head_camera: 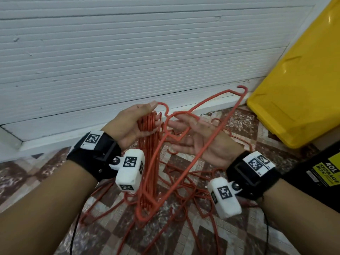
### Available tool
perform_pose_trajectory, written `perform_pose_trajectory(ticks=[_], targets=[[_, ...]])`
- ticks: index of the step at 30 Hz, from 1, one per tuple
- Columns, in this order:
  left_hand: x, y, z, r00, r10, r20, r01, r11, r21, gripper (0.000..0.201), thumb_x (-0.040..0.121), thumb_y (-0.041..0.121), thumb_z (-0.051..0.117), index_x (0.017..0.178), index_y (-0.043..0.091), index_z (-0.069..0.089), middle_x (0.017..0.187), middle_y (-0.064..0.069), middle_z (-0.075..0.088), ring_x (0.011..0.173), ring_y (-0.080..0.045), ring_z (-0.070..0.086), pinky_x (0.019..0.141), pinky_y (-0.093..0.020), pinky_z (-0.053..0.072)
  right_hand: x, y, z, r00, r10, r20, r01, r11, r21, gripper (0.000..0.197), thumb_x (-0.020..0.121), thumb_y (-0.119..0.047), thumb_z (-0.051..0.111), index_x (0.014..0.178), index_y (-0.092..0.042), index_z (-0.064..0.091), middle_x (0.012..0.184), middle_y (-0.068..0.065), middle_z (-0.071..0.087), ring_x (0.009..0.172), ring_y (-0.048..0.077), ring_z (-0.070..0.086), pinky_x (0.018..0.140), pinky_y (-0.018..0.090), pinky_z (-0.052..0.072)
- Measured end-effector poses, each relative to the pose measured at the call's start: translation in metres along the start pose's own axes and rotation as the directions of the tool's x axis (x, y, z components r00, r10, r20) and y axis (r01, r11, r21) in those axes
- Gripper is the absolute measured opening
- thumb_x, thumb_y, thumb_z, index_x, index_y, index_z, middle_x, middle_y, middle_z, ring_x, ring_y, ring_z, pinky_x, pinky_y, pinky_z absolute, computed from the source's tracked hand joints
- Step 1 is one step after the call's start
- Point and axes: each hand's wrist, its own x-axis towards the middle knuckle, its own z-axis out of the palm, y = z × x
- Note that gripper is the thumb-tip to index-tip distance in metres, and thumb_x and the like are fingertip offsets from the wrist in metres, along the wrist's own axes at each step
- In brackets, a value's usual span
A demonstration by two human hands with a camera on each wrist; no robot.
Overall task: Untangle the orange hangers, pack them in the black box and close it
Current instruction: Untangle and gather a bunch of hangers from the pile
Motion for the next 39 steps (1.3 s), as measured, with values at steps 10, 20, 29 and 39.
perform_pose_trajectory(ticks=[10, 20, 29, 39], targets=[[0.006, 0.001, -0.003, 1.0, -0.017, 0.003, 0.017, 1.0, -0.026, 0.015, 0.089, 0.0, 0.058, 0.088, 0.015, 0.055, 0.078, -0.01, 0.064, 0.062, -0.017, 0.061, 0.065, -0.032, 0.056, -0.012, 0.025, -0.043, 0.97, 0.153, -0.188, -0.127, 0.981, 0.146, 0.036, 0.103, -0.022, 0.045, 0.134, -0.01, 0.06, 0.109, 0.009, 0.075, 0.089, 0.023, 0.075, 0.081, 0.036, 0.062], [0.011, 0.003, -0.006, 0.995, -0.097, 0.009, 0.097, 0.995, -0.022, 0.016, 0.088, 0.001, 0.06, 0.084, 0.017, 0.057, 0.069, -0.004, 0.062, 0.059, -0.011, 0.065, 0.061, -0.027, 0.057, -0.021, 0.021, -0.07, 0.89, 0.008, -0.455, -0.039, 0.998, -0.057, 0.026, 0.107, -0.008, 0.04, 0.116, -0.011, 0.064, 0.097, 0.008, 0.073, 0.089, 0.022, 0.074, 0.091, 0.042, 0.058], [0.006, 0.011, -0.019, 0.981, -0.125, 0.147, 0.132, 0.991, -0.034, 0.025, 0.059, 0.022, 0.084, 0.072, 0.02, 0.063, 0.073, 0.002, 0.058, 0.061, -0.008, 0.058, 0.066, -0.027, 0.056, -0.001, 0.044, -0.11, 0.726, 0.002, -0.687, -0.455, 0.751, -0.479, 0.021, 0.099, -0.009, 0.053, 0.114, -0.012, 0.069, 0.117, 0.013, 0.072, 0.09, 0.024, 0.071, 0.076, 0.037, 0.061], [-0.005, 0.023, -0.067, 0.999, -0.03, -0.033, 0.033, 0.994, 0.1, 0.034, 0.093, 0.017, 0.052, 0.061, 0.024, 0.059, 0.062, 0.006, 0.054, 0.052, -0.004, 0.053, 0.061, -0.022, 0.054, -0.044, 0.04, -0.231, 0.573, -0.166, -0.802, -0.816, -0.202, -0.541, 0.053, 0.092, -0.045, 0.064, 0.13, -0.009, 0.057, 0.117, 0.022, 0.067, 0.091, 0.034, 0.064, 0.072, 0.036, 0.051]])
